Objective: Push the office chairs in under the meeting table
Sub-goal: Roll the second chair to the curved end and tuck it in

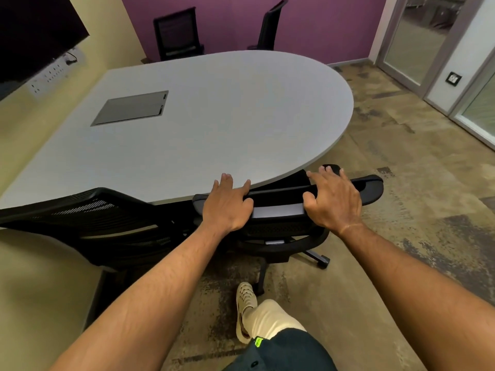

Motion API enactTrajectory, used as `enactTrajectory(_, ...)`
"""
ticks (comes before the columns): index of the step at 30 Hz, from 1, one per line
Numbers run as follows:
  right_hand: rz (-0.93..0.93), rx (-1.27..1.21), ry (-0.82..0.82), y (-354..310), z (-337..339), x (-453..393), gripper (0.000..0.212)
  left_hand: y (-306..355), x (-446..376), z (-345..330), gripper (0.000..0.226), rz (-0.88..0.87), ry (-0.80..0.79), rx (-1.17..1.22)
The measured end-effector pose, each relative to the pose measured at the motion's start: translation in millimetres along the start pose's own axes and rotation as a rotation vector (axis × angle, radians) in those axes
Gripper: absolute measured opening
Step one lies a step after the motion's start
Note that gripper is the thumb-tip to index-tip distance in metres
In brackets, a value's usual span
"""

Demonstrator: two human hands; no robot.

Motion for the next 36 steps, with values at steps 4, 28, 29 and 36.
enactTrajectory(4, -0.007, 0.007, -0.024, 5.8, 0.4, -2.7, 0.068, 9.2, 0.6, 1.5, 0.06, -0.004, 0.015, 0.009)
enactTrajectory(28, 0.166, -0.072, -0.066, 58.9, -2.3, -77.9, 0.065, 60.3, -35.9, -8.7, 0.066, 0.221, 0.198, 0.121)
enactTrajectory(29, 0.181, -0.064, -0.075, 60.3, -4.7, -83.8, 0.066, 61.7, -39.0, -8.4, 0.066, 0.237, 0.203, 0.117)
enactTrajectory(36, 0.251, -0.066, -0.076, 75.6, -9.2, -113.5, 0.068, 76.2, -59.1, -9.9, 0.071, 0.231, 0.258, 0.099)
Point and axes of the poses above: each hand's wrist, its own x-axis away from the middle knuckle, its own z-axis out of the back of the hand, y = z × x, the point moved 3 cm from there along -x, towards the middle knuckle, and after that the axes turned 12 degrees about x, right-handed, at the moved point
